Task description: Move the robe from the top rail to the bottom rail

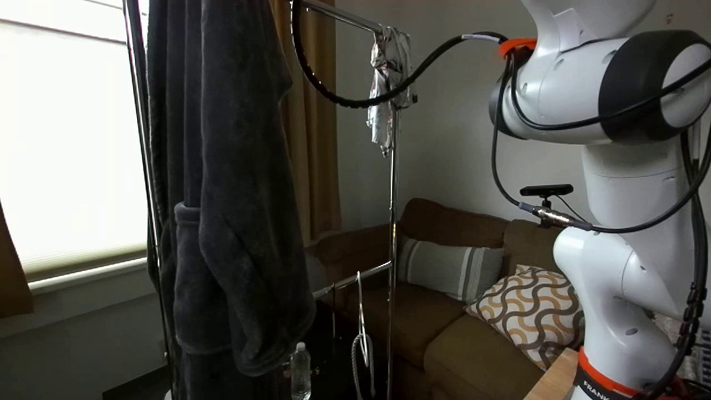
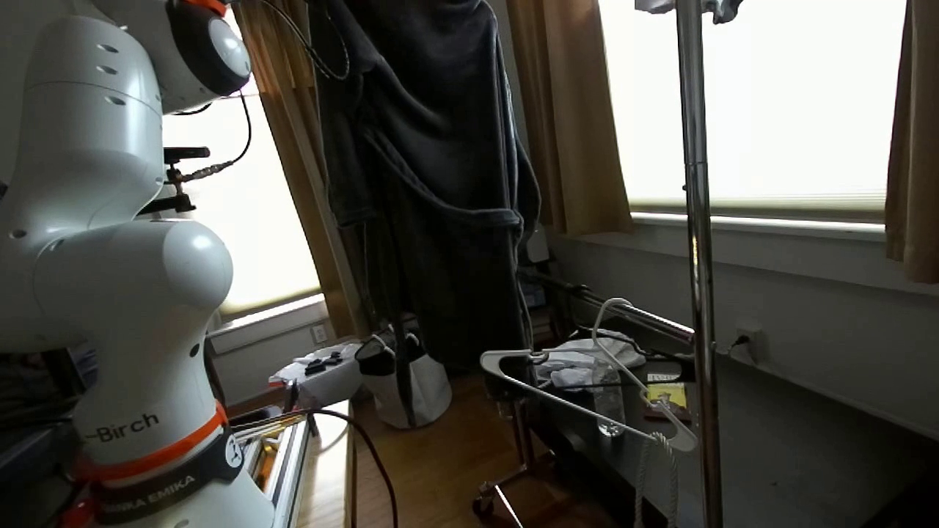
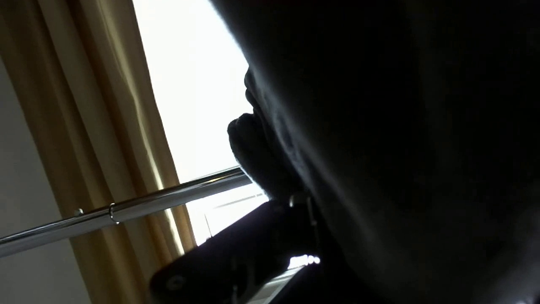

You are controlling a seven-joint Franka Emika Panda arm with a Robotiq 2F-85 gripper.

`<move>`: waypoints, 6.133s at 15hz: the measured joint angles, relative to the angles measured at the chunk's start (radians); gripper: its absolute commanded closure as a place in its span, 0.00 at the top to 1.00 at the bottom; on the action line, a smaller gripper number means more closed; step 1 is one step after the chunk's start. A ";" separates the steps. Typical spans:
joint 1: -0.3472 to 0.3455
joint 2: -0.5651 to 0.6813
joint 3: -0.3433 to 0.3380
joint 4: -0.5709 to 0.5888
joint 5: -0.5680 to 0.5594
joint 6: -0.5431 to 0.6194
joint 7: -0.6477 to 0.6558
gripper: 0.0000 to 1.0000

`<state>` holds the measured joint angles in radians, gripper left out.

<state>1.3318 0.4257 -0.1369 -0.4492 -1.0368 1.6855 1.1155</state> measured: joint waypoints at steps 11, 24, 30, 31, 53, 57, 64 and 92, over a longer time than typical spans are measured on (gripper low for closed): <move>0.221 0.027 0.008 -0.003 -0.127 -0.753 0.081 0.02; -0.005 0.104 0.118 -0.004 0.380 -0.528 0.081 0.09; -0.063 0.117 0.137 -0.002 0.457 -0.511 0.076 0.02; -0.061 0.118 0.131 -0.004 0.460 -0.511 0.076 0.02; -0.184 0.174 0.114 -0.005 0.710 -0.371 0.067 0.02; -0.244 0.166 0.126 0.001 0.770 -0.300 -0.126 0.02; -0.422 0.149 0.175 0.000 0.973 -0.262 -0.153 0.02; -0.575 0.236 0.192 -0.008 0.988 -0.568 -0.358 0.02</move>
<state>0.7571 0.6620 0.0555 -0.4567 -0.0488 1.1172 0.7573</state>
